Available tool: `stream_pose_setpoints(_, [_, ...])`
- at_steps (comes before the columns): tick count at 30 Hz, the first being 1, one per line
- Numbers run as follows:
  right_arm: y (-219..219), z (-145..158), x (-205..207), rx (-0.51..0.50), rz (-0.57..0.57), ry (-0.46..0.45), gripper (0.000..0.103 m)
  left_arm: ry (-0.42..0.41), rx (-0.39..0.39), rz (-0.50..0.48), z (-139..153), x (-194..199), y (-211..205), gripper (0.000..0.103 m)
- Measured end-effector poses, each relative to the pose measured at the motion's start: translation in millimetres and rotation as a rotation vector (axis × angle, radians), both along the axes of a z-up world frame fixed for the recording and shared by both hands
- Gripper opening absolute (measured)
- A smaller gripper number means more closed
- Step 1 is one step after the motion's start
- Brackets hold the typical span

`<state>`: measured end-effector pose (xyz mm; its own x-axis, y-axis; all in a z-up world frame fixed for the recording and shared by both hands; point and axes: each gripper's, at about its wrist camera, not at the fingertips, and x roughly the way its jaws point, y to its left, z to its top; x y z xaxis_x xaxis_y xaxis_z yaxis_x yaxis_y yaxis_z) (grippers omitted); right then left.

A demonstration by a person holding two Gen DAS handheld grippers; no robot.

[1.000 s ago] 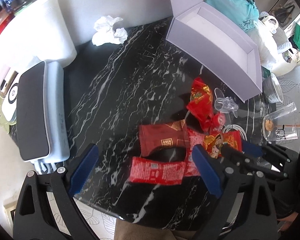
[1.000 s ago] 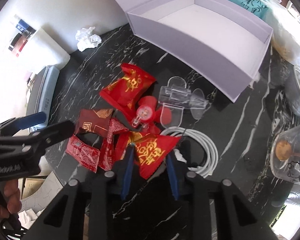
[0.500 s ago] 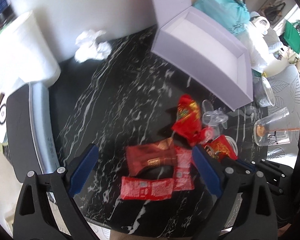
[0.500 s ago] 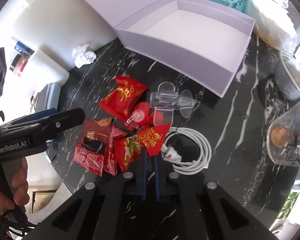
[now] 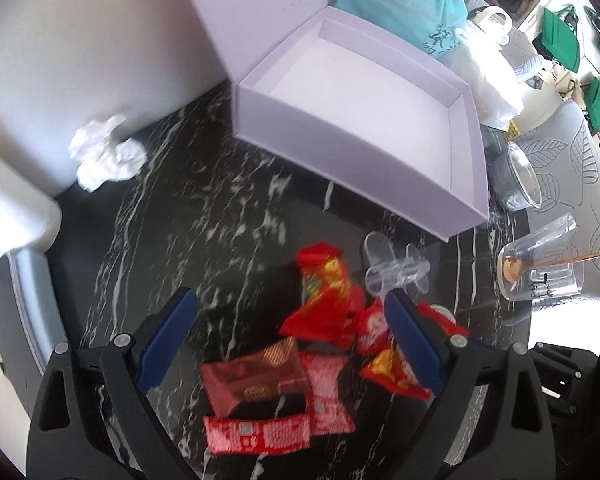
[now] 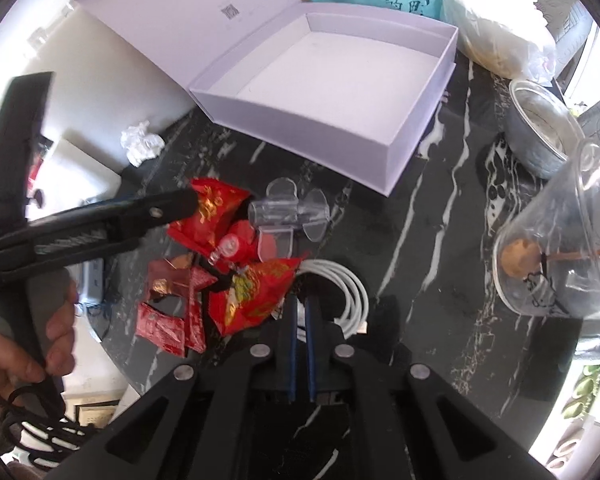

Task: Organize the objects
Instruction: 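Grasp a red candy with the left tool while the right tool grasps another red candy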

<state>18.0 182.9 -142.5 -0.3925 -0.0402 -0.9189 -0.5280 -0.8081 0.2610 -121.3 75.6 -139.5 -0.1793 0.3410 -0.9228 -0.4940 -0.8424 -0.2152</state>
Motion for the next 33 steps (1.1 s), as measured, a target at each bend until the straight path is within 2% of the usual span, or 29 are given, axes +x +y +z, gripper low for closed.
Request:
stream_pose_setpoints(2, [3, 1, -2, -0.016, 0.006, 0.007, 0.005, 0.007, -0.017, -0.018, -5, -2, 6, 0.095])
stream_pose_setpoints(3, [4, 0, -3, -0.029, 0.002, 0.008, 0.009, 0.006, -0.042, -0.031, -9, -3, 10, 0.095])
stream_pose_setpoints(5, [7, -1, -3, -0.057, -0.010, 0.008, 0.020, 0.001, -0.059, -0.051, -14, -4, 14, 0.091])
stream_pose_setpoints(7, [10, -2, -2, -0.098, -0.028, 0.023, 0.035, -0.002, -0.078, -0.062, -17, -5, 17, 0.090])
stream_pose_setpoints(9, [9, -5, -3, -0.140, -0.022, 0.032, 0.045, -0.004, -0.085, -0.068, -21, -7, 17, 0.089])
stream_pose_setpoints(10, [8, -7, -4, -0.158, -0.010, 0.035, 0.046, -0.007, -0.090, -0.068, -23, -7, 17, 0.088])
stream_pose_setpoints(12, [5, -9, -7, -0.171, 0.005, 0.038, 0.046, -0.020, -0.088, -0.071, -26, -10, 16, 0.079])
stream_pose_setpoints(17, [0, -22, -20, -0.199, -0.004, 0.023, 0.046, -0.039, -0.101, -0.066, -37, -13, 15, 0.071])
stream_pose_setpoints(20, [-3, -24, -28, -0.173, 0.017, 0.011, 0.046, -0.031, -0.105, -0.064, -37, -13, 12, 0.066])
stream_pose_setpoints(24, [-6, -28, -35, -0.156, 0.024, 0.003, 0.046, -0.005, -0.128, -0.053, -35, -15, 6, 0.045])
stream_pose_setpoints(26, [-8, -30, -36, -0.170, 0.031, 0.015, 0.046, -0.001, -0.132, -0.054, -35, -16, 3, 0.039])
stream_pose_setpoints(27, [-9, -31, -36, -0.168, 0.034, 0.014, 0.041, 0.001, -0.132, -0.055, -35, -17, 2, 0.034])
stream_pose_setpoints(28, [-11, -33, -38, -0.159, 0.037, 0.000, 0.035, 0.002, -0.134, -0.055, -35, -18, 1, 0.033])
stream_pose_setpoints(33, [-14, -30, -36, -0.155, 0.035, 0.012, 0.032, -0.015, -0.120, -0.051, -35, -20, -6, 0.029])
